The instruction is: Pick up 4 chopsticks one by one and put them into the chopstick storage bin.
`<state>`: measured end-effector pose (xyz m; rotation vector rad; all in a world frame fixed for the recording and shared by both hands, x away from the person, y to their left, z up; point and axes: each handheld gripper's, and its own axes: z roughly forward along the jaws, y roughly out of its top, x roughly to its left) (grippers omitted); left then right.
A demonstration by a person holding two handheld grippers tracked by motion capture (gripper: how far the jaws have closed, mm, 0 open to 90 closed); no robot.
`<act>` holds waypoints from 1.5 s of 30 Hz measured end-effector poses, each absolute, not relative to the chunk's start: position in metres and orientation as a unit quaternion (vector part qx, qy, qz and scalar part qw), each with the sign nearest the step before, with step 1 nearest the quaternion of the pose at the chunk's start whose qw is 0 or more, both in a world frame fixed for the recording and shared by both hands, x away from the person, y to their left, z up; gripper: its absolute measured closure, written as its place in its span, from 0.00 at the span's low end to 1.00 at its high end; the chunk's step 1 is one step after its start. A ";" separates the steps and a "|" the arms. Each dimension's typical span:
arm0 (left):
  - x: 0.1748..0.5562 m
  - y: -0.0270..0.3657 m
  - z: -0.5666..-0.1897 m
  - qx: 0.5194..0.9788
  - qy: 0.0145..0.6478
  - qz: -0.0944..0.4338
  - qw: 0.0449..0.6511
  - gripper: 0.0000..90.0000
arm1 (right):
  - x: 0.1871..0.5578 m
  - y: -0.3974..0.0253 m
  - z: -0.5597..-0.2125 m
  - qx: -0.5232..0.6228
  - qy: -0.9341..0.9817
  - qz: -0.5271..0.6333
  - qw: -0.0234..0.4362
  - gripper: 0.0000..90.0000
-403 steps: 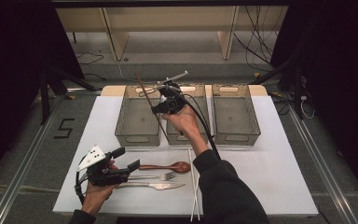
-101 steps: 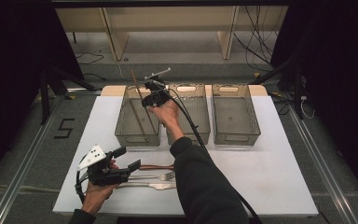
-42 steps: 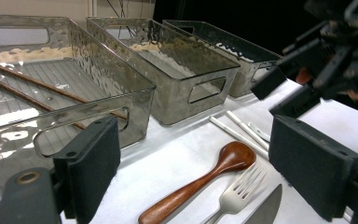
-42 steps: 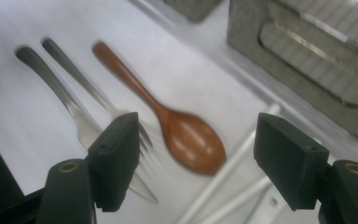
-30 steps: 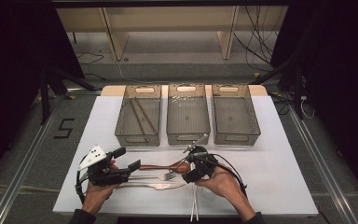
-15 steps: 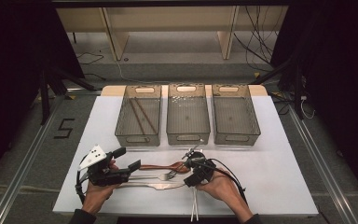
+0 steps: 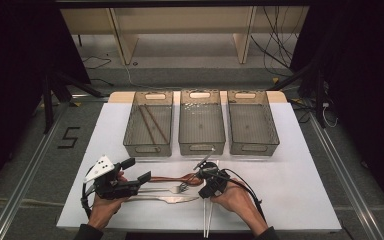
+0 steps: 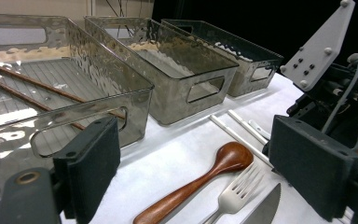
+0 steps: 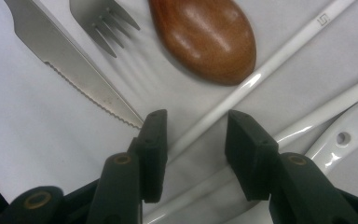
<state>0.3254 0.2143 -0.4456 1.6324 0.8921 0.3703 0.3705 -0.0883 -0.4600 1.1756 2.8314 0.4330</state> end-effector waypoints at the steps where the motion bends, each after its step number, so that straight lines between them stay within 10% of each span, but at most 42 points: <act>1: 0.325 0.214 -0.446 0.700 0.382 0.159 0.583 0.18 | 0.372 -0.086 -0.459 0.379 0.916 0.132 0.020 0.65; 45: 0.325 0.214 -0.445 0.700 0.381 0.159 0.583 0.18 | 0.390 -0.105 -0.457 0.420 0.899 0.125 -0.003 0.95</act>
